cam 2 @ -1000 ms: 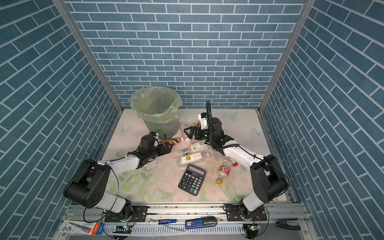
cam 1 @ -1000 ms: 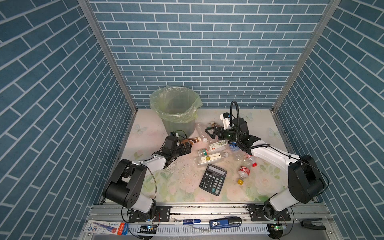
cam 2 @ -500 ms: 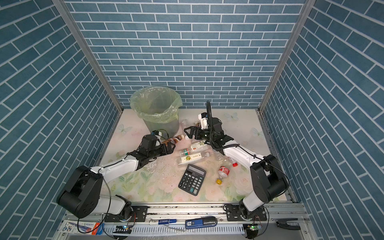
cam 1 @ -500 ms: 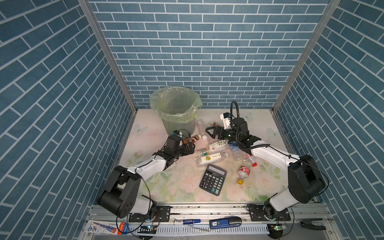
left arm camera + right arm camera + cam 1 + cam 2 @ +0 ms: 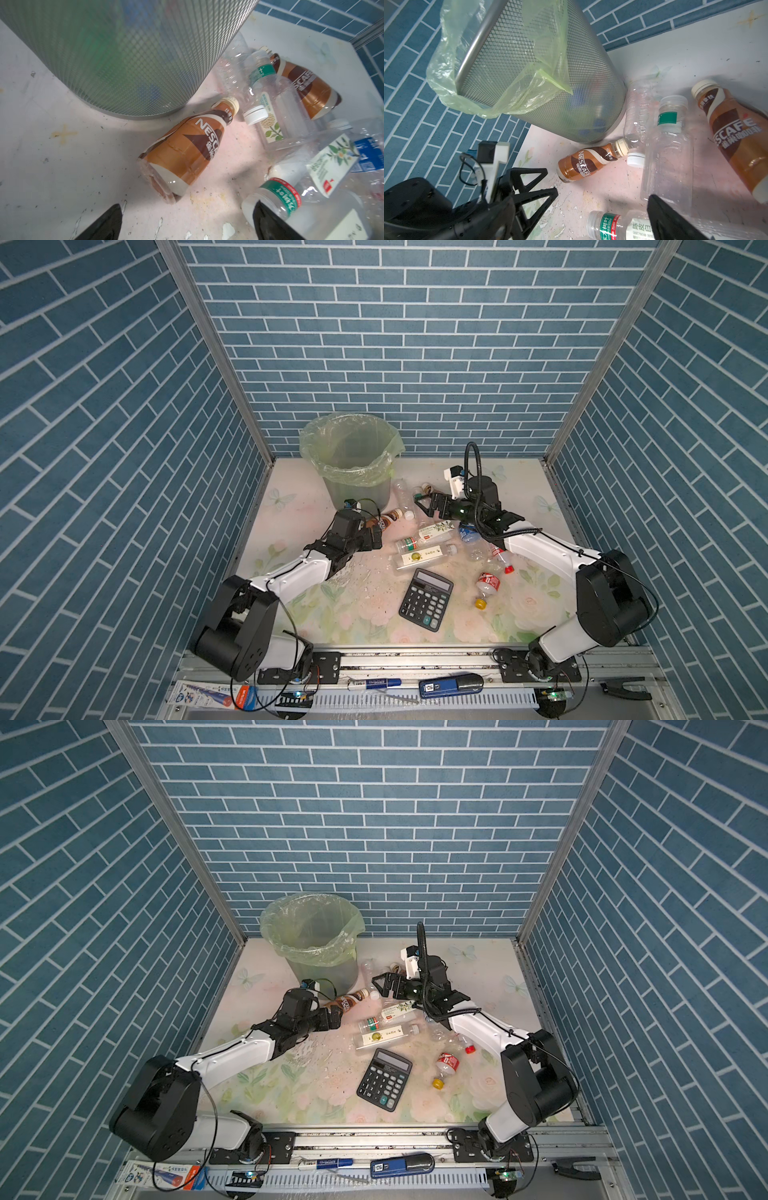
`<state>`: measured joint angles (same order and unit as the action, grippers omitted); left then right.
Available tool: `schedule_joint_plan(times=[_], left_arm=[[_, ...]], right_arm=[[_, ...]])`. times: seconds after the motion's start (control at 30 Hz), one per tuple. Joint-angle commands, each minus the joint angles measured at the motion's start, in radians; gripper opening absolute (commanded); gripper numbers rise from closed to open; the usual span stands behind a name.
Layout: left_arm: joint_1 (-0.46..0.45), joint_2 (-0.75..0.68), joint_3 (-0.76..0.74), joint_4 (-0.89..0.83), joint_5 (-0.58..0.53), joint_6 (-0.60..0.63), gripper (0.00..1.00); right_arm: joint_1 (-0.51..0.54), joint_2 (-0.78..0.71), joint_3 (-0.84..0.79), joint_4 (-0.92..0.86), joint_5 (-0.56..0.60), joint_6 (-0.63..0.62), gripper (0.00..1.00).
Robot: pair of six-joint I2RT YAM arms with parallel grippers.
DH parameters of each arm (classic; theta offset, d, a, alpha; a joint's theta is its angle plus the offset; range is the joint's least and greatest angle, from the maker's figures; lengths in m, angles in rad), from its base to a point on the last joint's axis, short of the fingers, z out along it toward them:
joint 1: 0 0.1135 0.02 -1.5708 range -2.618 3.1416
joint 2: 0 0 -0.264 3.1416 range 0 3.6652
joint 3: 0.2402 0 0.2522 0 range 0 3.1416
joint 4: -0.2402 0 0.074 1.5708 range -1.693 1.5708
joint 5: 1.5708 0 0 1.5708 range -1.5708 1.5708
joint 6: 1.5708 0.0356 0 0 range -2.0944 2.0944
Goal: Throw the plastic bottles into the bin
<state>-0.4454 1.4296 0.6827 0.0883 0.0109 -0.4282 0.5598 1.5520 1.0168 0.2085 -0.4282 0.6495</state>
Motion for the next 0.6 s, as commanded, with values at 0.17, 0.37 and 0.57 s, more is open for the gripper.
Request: schedule_joint_plan(times=[0.17,0.37,0.57], left_arm=[[-0.001,0.086,0.046,0.096,0.004,0.095,0.99],[-0.003,0.135,0.062,0.107,-0.010,0.141,0.99],[-0.003,0.201,0.089,0.098,-0.038,0.175,0.98]], right_arm=[[-0.002,-0.030,-0.026,-0.056,-0.054,-0.064,0.99],[-0.003,-0.020,-0.024,-0.070,-0.084,-0.077,0.99],[-0.003,-0.018,-0.020,-0.068,-0.098,-0.074,0.99]])
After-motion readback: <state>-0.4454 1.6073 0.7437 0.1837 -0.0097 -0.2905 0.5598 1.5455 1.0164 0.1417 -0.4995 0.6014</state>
